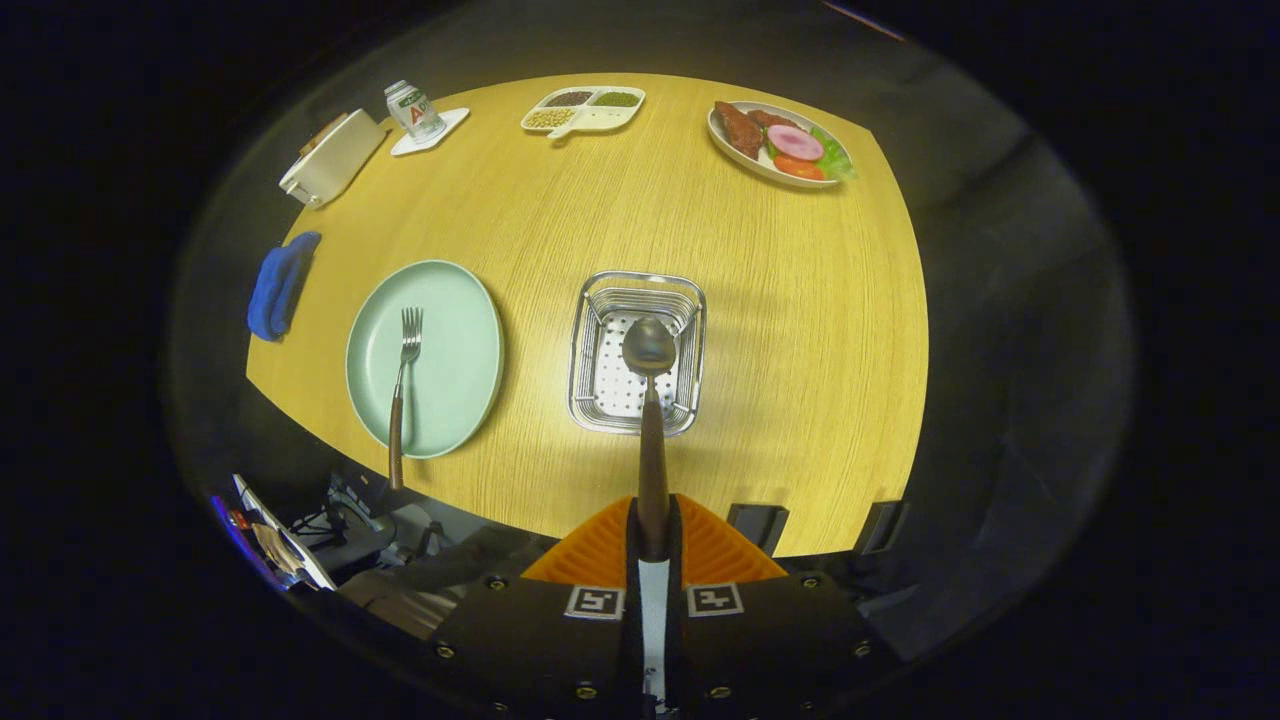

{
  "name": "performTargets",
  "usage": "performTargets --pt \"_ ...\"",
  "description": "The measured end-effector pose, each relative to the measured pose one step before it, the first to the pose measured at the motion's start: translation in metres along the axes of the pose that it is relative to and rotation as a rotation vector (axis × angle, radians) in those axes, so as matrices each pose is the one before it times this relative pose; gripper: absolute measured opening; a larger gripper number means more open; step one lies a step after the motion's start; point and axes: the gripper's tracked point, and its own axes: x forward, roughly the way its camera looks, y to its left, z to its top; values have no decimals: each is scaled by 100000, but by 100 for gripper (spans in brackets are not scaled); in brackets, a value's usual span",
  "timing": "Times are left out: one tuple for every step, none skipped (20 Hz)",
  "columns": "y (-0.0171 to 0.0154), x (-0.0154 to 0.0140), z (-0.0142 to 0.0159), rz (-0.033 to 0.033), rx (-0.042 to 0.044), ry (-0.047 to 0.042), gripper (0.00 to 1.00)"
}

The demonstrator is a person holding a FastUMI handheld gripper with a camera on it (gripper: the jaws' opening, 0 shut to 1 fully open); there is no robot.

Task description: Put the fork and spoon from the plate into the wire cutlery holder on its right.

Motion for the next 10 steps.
performTargets --pt "-117 -358 587 470 917 -1956 10" --pt "-209 -488 238 -277 1103 -1428 11" --pt "-213 -627 404 -246 1134 -1838 13" --pt "40 -492 411 758 1266 -2473 14" --pt "104 -942 376 892 1589 -2439 19" --pt "40 -729 185 368 1389 -2719 32" --pt "338 -448 96 722 1363 -2636 34" --pt "392 -600 0 591 525 -2087 34" --pt "610 -620 -74 1016 -150 -2518 34" --pt "760 -454 -97 765 -347 -2355 34"
